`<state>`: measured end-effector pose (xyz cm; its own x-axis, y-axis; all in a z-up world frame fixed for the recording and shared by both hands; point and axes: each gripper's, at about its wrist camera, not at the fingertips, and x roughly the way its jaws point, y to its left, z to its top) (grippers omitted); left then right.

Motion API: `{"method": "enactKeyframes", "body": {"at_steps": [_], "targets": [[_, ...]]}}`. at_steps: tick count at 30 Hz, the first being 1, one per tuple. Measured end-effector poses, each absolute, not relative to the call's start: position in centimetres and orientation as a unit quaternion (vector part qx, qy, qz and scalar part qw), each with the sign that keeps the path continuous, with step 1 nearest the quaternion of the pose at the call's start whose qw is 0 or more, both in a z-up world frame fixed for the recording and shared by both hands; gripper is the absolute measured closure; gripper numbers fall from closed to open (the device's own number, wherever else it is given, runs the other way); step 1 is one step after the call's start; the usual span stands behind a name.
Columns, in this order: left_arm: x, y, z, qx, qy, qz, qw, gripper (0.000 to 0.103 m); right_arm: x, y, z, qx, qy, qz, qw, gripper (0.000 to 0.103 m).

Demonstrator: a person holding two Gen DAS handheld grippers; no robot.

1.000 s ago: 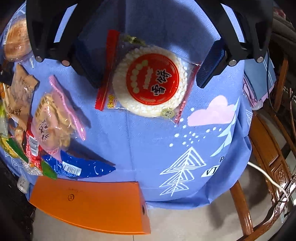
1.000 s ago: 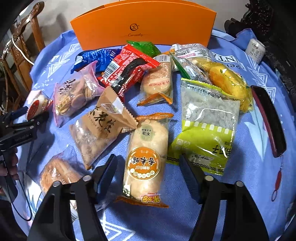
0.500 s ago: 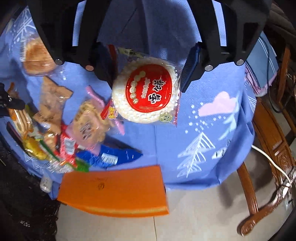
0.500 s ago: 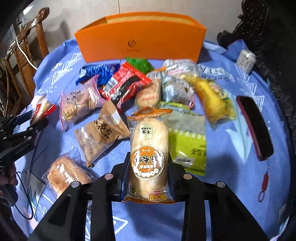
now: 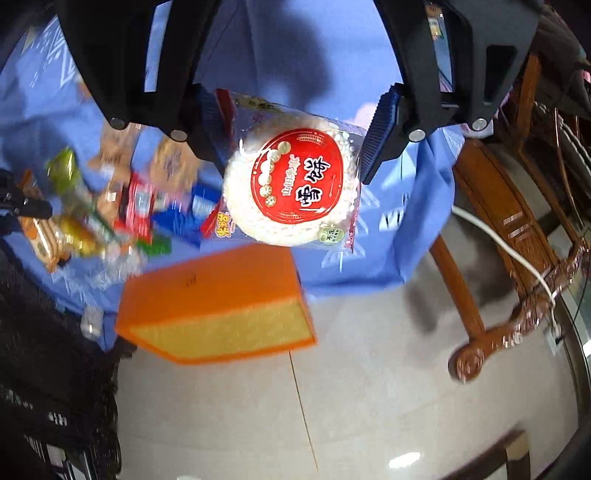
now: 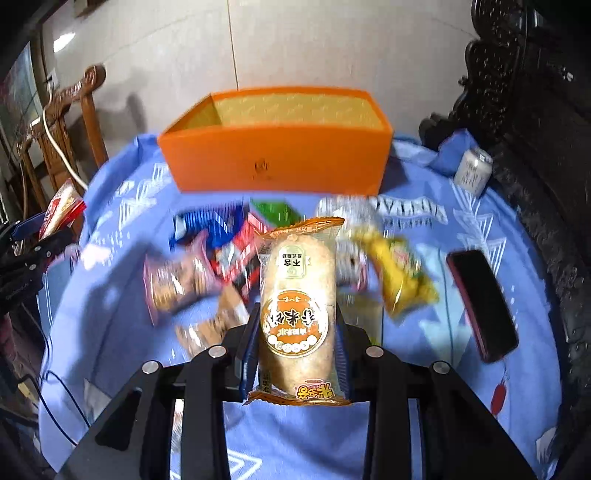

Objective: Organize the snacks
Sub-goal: 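Drop the rice cake and bread roll into the orange box with both tools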

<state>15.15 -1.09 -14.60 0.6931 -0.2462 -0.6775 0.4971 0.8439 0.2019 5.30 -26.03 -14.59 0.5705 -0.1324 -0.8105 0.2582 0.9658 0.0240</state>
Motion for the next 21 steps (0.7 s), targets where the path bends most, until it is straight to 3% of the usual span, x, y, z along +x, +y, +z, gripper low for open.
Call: {"method": "enactKeyframes", "body": {"at_steps": [13,21], "targets": [[21.3,-9.7,-5.9,0.132,0.277,-0.228,0.924,0.038,12.3,-29.3,-6.7,0.053,0.358,-0.115,0.925,0.068],[27.6,-15.2,-6.4,0.140,0.296,-0.233,0.916,0.038,19.4,-31.6,-6.3,0.051,0.350,-0.108,0.929,0.068]]}}
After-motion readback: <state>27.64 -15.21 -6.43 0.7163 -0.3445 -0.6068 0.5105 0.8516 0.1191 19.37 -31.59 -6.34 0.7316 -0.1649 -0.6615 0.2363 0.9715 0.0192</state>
